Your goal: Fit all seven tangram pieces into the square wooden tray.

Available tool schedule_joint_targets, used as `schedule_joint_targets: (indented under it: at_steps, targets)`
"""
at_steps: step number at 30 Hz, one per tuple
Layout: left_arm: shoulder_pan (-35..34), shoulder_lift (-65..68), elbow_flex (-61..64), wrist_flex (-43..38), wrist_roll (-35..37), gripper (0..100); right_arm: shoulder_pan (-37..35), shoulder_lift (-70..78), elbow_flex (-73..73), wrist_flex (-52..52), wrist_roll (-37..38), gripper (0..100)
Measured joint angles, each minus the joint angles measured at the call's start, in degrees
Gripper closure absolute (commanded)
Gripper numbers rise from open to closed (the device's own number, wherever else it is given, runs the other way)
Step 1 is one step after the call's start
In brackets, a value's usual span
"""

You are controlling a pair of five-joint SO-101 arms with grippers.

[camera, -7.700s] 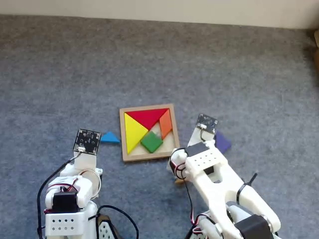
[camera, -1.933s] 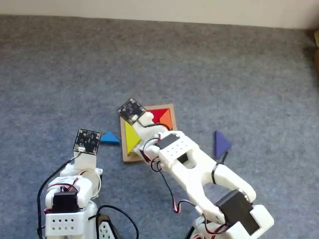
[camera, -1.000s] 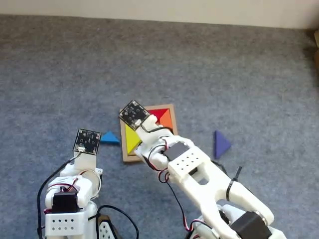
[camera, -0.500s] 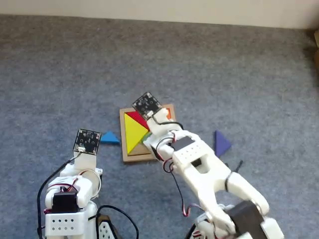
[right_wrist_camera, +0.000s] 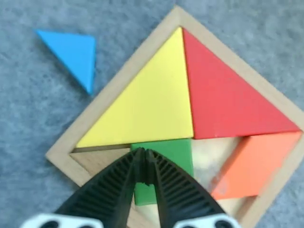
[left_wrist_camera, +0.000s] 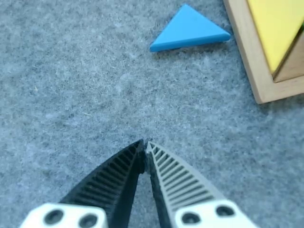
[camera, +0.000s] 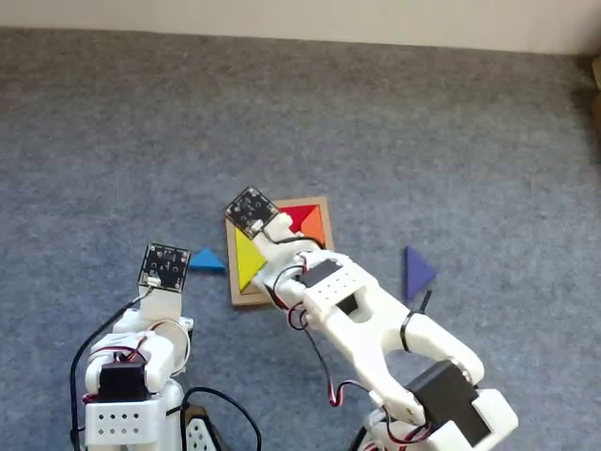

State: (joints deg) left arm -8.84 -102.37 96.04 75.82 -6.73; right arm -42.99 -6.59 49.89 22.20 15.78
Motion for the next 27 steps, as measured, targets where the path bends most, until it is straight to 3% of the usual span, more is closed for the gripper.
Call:
schedule_joint_targets:
  at_steps: [7,13,19,27]
  targets:
    - [0.00,0.00,0.00,0.00,0.00,96,-0.18,-1.76,-0.18,0.53,0.00,98.4]
    - [0.00,0.00,0.00,0.00,0.00,96,5.54,-15.30,0.88,2.20,-1.49,98.4]
    - [0.00,0.00,0.00,0.00,0.00,96,15.21,-26.73,0.00,16.70,-5.19,97.9]
    - [0.00,0.00,0.00,0.00,0.00,96,23.82,-27.96,-8.70,32.70,-6.77,97.7]
